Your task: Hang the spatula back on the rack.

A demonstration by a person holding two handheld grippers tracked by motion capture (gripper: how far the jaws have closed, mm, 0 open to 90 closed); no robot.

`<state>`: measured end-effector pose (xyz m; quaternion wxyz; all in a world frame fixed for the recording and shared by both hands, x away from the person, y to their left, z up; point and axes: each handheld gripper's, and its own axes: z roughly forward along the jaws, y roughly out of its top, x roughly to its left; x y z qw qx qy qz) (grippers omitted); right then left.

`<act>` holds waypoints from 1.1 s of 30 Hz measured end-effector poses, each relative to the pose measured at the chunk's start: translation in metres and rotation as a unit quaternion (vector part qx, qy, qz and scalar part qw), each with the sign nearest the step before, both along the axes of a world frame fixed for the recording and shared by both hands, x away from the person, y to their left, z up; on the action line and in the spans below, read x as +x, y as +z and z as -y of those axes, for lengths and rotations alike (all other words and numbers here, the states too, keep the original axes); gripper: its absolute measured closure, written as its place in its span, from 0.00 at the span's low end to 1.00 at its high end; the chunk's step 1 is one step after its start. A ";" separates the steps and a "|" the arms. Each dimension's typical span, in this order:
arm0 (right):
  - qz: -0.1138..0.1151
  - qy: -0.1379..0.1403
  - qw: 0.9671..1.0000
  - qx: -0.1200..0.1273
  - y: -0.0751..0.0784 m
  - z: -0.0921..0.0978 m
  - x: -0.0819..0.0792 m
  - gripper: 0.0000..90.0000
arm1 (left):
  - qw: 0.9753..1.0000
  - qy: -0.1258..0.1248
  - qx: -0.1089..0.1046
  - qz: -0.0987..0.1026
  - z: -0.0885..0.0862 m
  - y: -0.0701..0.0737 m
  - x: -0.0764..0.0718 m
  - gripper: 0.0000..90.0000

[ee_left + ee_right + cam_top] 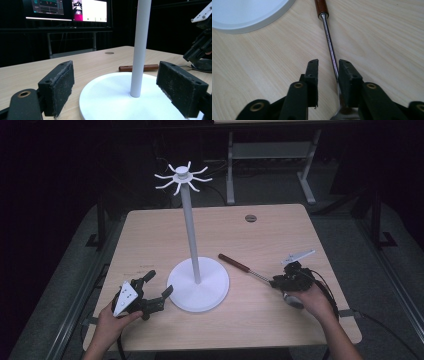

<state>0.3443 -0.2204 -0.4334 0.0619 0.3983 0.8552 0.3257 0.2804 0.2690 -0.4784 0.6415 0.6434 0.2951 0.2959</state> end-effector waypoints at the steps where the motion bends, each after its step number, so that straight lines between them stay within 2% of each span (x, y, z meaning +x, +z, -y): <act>1: -0.003 0.001 1.000 -0.002 0.001 -0.002 0.002 0.72 | 1.000 0.000 0.000 0.000 0.000 0.000 0.000 0.16; 7: -0.004 0.017 1.000 -0.011 0.004 -0.011 0.009 0.66 | 1.000 -0.001 0.002 0.002 0.000 0.000 0.000 0.16; 18: -0.012 0.045 0.998 -0.040 0.014 -0.031 0.030 0.66 | 1.000 0.000 0.002 0.002 0.000 0.000 0.000 0.16; 25: -0.021 0.045 0.997 -0.052 0.018 -0.045 0.046 0.63 | 1.000 -0.001 0.002 0.001 0.000 0.000 0.000 0.16; 30: -0.033 0.062 0.996 -0.057 0.018 -0.057 0.058 0.65 | 1.000 -0.001 0.002 0.002 0.000 0.000 0.000 0.16; 33: -0.040 0.073 0.994 -0.070 0.017 -0.065 0.063 0.66 | 1.000 -0.002 0.001 0.002 0.000 0.000 0.000 0.16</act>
